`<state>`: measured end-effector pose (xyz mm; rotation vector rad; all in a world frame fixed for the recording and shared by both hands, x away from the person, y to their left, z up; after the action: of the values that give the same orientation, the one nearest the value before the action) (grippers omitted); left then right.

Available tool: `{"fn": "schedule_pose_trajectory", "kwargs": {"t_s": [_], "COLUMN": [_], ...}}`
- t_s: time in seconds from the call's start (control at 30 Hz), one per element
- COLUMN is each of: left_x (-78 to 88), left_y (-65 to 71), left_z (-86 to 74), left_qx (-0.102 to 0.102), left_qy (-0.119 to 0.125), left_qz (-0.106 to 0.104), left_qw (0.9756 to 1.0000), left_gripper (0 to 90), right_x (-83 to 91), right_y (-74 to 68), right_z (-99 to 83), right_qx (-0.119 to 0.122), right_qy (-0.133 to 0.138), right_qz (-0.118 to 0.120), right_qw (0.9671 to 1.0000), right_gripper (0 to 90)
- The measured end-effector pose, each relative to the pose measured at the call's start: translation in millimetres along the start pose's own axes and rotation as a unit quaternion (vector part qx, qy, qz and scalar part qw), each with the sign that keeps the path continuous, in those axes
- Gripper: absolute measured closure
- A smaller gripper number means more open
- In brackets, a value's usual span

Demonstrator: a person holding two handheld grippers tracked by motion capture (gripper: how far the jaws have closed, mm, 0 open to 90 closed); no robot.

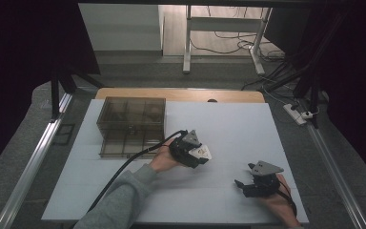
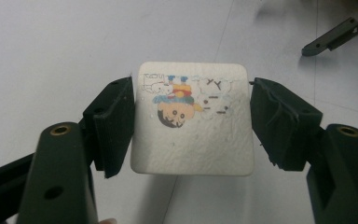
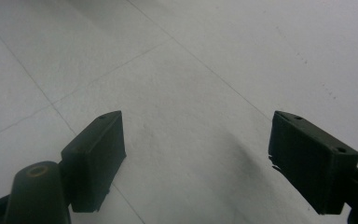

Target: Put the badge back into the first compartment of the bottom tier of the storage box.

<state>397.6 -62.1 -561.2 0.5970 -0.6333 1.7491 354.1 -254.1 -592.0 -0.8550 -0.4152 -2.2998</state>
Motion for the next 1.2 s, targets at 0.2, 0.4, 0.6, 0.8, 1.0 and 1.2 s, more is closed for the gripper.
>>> {"fn": "schedule_pose_trajectory", "kwargs": {"t_s": [0.2,0.4,0.6,0.8,1.0,1.2], "left_x": [-3.4,-3.7,-5.0,-5.8,-8.8,-12.1], "left_y": [0.7,0.7,1.9,2.0,2.4,3.0], "left_z": [-6.4,-7.0,-8.2,-8.9,-12.3,-16.5], "left_qx": [-0.004,-0.003,-0.003,-0.003,-0.006,-0.008], "left_qy": [-0.016,-0.017,-0.019,-0.02,-0.03,-0.041], "left_qz": [-0.001,-0.001,-0.002,-0.001,0.002,0.002], "left_qw": [0.9999,0.9999,0.9998,0.9998,0.9995,0.9991], "left_gripper": [33.1,33.1,33.1,33.1,33.0,33.1], "right_x": [-0.5,-0.4,-0.5,-0.5,-0.4,-0.2], "right_y": [0.0,0.0,0.2,0.3,0.3,-0.2], "right_z": [-0.2,-0.3,-0.4,-0.5,-0.5,-0.4], "right_qx": [0.0,0.0,-0.003,-0.004,-0.002,-0.001], "right_qy": [0.0,-0.002,-0.003,-0.004,-0.003,-0.004], "right_qz": [-0.001,-0.002,-0.002,-0.002,-0.003,-0.006], "right_qw": [1.0,1.0,1.0,1.0,1.0,1.0], "right_gripper": [18.4,18.4,18.5,18.6,18.6,18.6]}}
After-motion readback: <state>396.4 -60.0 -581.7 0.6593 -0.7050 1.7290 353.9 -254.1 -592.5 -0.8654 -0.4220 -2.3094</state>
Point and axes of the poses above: each handheld gripper's, and its own axes: x roughly backward along the jaws, z roughly out of its top, y roughly to its right, the point moved 10 cm from there along -x, roughly forward along the jaws, and after that the axes turned 10 degrees about -x, right-handed, at the moved point
